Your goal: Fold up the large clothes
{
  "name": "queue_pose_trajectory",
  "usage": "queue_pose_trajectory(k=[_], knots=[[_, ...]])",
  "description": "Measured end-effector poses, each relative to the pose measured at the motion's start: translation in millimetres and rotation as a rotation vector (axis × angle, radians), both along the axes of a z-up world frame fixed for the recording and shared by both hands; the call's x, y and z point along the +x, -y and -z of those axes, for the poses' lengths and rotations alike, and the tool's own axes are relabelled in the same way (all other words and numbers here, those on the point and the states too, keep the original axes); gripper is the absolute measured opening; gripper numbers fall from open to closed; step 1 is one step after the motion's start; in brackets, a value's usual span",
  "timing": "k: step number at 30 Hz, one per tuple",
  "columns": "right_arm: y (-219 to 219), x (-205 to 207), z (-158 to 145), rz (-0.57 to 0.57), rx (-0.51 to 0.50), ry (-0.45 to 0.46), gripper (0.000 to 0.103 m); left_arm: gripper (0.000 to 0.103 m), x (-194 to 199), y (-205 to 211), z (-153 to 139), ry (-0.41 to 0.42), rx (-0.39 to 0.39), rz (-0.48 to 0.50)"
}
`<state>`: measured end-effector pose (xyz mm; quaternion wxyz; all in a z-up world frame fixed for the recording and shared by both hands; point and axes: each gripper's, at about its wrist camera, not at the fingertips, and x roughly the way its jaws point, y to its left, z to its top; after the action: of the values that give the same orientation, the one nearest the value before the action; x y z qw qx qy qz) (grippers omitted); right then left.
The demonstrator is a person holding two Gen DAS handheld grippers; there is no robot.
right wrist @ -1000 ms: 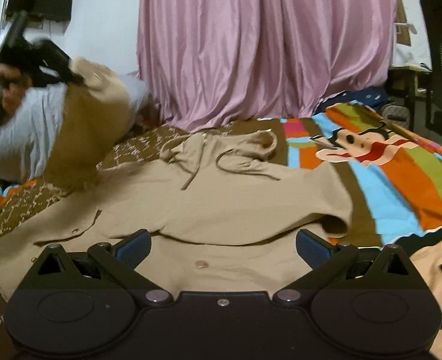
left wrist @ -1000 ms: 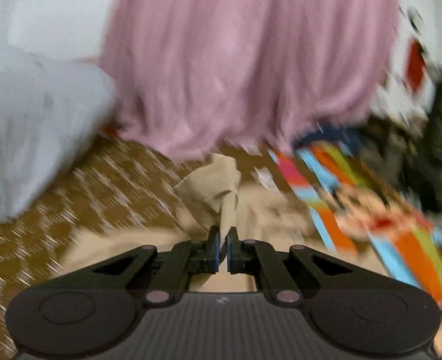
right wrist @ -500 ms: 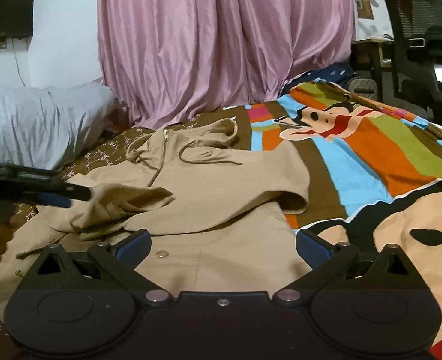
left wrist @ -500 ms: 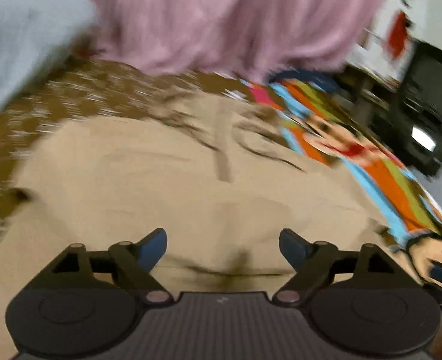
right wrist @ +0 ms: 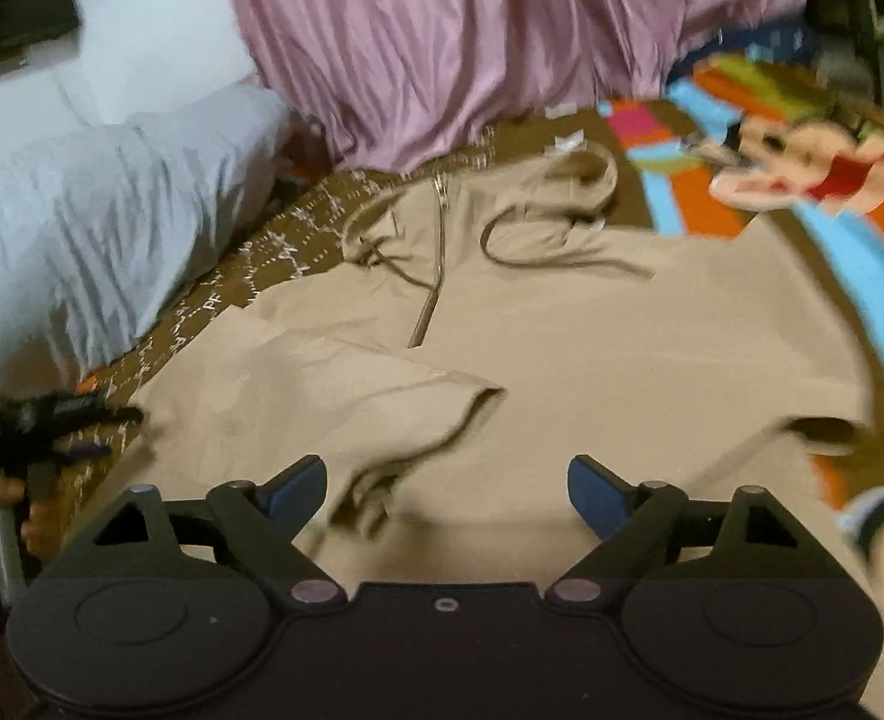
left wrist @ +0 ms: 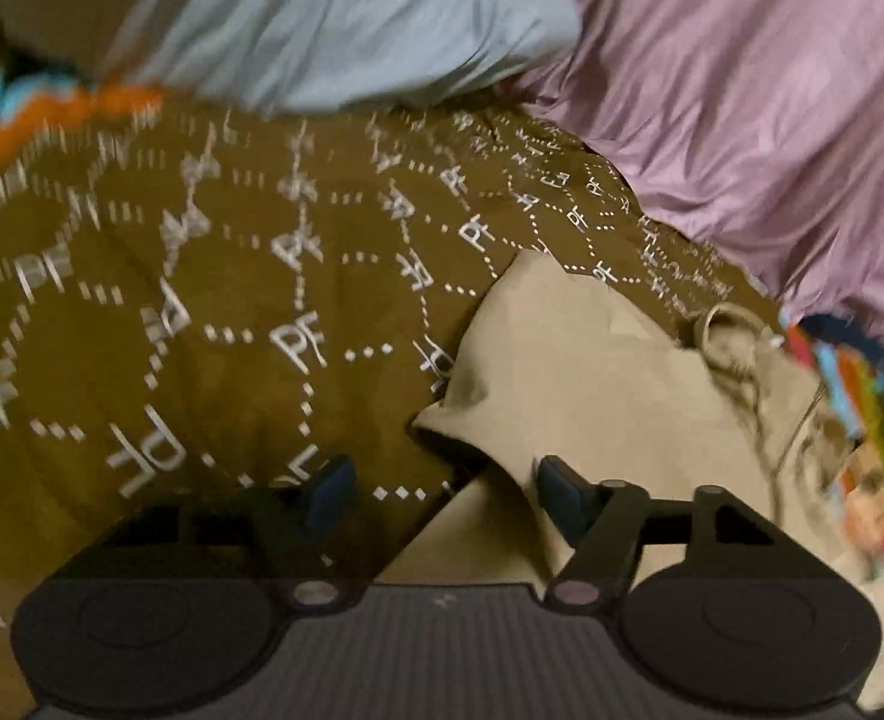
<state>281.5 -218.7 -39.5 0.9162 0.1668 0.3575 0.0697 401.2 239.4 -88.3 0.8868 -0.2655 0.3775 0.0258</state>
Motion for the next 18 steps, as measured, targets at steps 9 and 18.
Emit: queue_pose_trajectory(k=[9,18], knots=[[-31.5,73.8,33.8,0.036,-0.036,-0.098,0.0,0.033,17.6,-13.1,11.0,-0.037,-0.046,-0.003],[-52.0,78.9,31.6,0.0,-0.303,-0.003,0.0,0.052,13.0,-28.1,3.2,-0.063,-0.067,-0.08]])
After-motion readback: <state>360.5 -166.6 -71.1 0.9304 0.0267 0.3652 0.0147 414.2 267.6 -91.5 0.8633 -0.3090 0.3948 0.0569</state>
